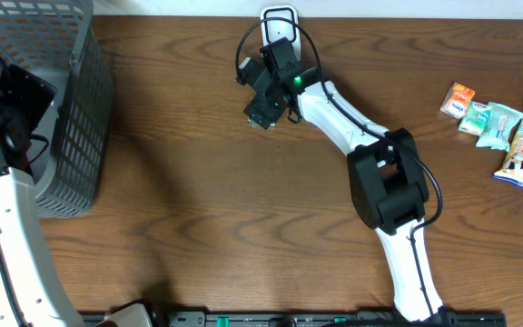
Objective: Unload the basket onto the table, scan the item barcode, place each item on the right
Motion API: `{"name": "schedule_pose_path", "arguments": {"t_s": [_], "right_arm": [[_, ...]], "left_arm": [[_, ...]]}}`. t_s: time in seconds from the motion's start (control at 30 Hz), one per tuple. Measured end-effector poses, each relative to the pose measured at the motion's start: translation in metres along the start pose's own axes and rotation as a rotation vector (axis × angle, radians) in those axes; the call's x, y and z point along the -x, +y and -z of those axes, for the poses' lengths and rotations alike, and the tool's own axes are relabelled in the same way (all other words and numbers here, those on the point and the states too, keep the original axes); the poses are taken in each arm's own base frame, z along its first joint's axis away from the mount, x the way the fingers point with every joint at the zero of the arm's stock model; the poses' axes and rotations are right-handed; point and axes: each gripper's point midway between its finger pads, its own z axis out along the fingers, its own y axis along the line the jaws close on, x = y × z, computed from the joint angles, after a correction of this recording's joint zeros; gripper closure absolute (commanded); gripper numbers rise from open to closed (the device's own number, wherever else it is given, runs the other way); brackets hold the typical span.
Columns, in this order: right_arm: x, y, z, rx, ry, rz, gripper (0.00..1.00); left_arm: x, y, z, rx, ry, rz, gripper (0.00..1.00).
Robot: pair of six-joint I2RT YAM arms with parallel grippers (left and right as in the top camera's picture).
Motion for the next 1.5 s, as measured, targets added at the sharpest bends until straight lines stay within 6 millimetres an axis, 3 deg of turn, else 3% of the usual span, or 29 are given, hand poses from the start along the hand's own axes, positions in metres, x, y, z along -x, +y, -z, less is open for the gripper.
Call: {"name": "schedule_pose_path", "arguments": {"t_s": [0.2, 0.87, 1.1, 1.17, 1.2, 1.33, 1.5], "right_arm": [[-0.006, 0.000, 0.000, 0.007, 0.023, -0.024, 0.03], [-0.035, 0.038, 0.009, 0.160, 0.160, -0.058, 0.04], [-0.040, 0.056, 0.006, 0.168, 0.200, -0.021, 0.16], [-0.039, 0.059, 0.006, 0.169, 0.200, -0.013, 0.36], [-0.039, 0.060, 0.006, 0.170, 0.201, -0.013, 0.41], [-0.041, 0.062, 0.006, 0.169, 0.212, -0.014, 0.40], [-0.048, 0.057, 0.007, 0.132, 0.252, -0.036, 0.47]], "left_arm": [[0.000, 0.000, 0.000, 0.000, 0.000, 0.000, 0.02], [0.000, 0.000, 0.000, 0.000, 0.000, 0.000, 0.02], [0.000, 0.000, 0.000, 0.000, 0.000, 0.000, 0.03], [0.000, 0.000, 0.000, 0.000, 0.000, 0.000, 0.02], [0.000, 0.000, 0.000, 0.000, 0.000, 0.000, 0.02], [0.000, 0.000, 0.000, 0.000, 0.000, 0.000, 0.02], [0.000, 0.000, 0.000, 0.000, 0.000, 0.000, 0.02]]}}
